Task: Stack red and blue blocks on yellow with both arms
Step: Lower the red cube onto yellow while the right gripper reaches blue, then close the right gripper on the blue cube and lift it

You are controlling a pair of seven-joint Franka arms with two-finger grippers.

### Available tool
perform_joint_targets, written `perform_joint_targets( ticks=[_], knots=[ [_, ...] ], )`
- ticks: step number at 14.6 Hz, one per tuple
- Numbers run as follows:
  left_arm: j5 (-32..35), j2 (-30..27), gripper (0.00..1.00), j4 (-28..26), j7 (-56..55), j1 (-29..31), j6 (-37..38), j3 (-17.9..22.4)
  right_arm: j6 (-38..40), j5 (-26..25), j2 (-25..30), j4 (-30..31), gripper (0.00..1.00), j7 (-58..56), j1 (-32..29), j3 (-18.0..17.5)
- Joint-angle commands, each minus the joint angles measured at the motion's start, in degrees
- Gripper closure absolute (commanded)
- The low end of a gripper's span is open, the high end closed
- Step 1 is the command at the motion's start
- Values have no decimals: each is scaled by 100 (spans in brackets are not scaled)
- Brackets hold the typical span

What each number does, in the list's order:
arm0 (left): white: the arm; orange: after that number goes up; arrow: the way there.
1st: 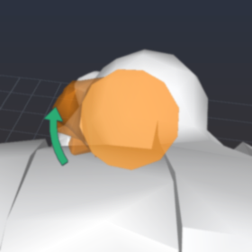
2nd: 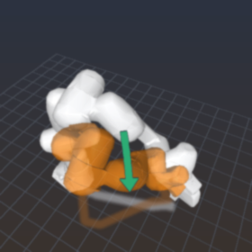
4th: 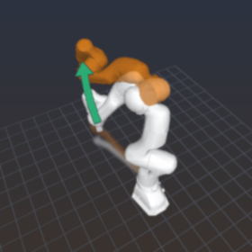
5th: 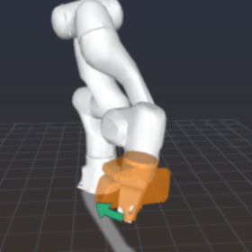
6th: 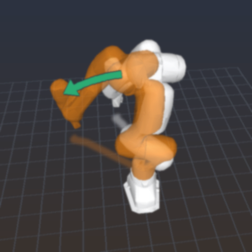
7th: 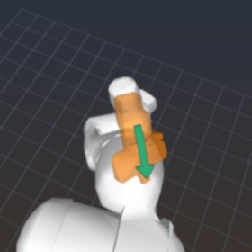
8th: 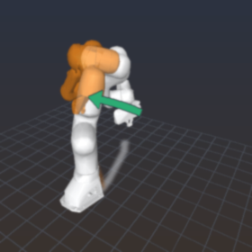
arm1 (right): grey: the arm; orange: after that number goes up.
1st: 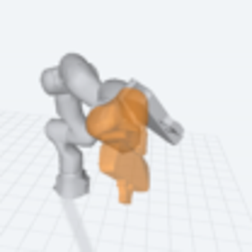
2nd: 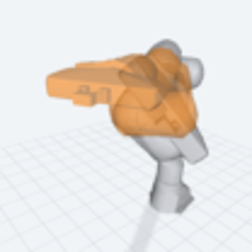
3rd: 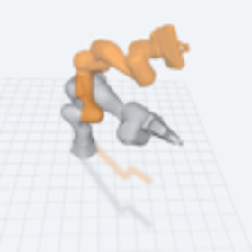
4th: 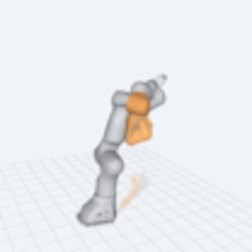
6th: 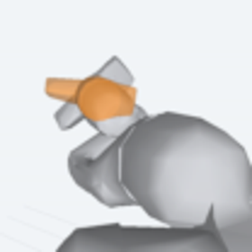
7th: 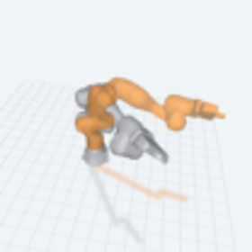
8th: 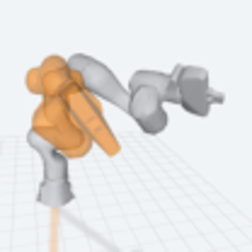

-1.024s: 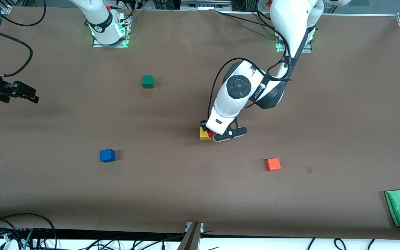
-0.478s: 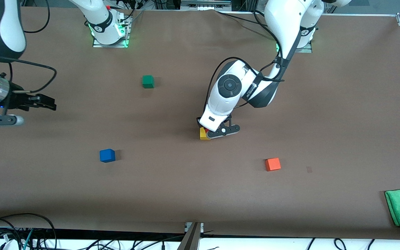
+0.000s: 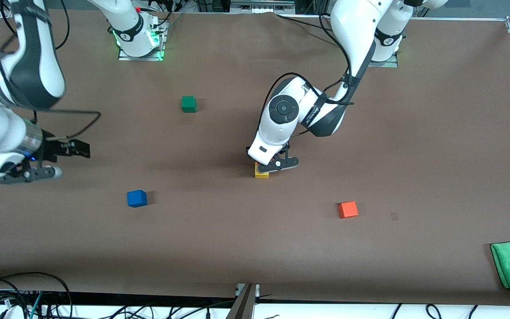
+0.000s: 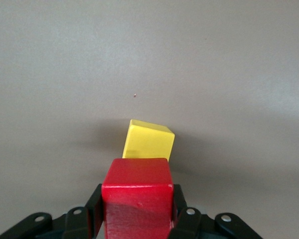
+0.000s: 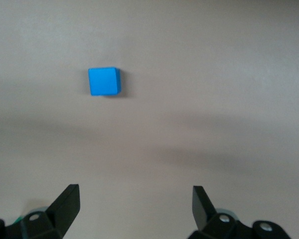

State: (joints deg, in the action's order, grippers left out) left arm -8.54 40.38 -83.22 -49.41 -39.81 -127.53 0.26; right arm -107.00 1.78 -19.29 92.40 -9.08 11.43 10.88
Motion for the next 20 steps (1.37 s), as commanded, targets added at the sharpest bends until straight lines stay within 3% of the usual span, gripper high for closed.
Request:
perform_joint_targets(
  ticks=[1,4,11,20],
  knots=[
    [124,189,100,411,-113,0,52,36,-451,173,-408,-82,0,-94,9,-68],
    [124,286,100,508,-104,9,35,36,-909,402,-821,-91,0,-94,17,-94],
    [133,401,100,526,-60,26,26,80,-2244,394,-1718,-100,0,-103,87,-402],
    [133,454,100,535,-16,149,-53,97,-2949,402,-2228,-126,0,-94,149,-472]
  ],
)
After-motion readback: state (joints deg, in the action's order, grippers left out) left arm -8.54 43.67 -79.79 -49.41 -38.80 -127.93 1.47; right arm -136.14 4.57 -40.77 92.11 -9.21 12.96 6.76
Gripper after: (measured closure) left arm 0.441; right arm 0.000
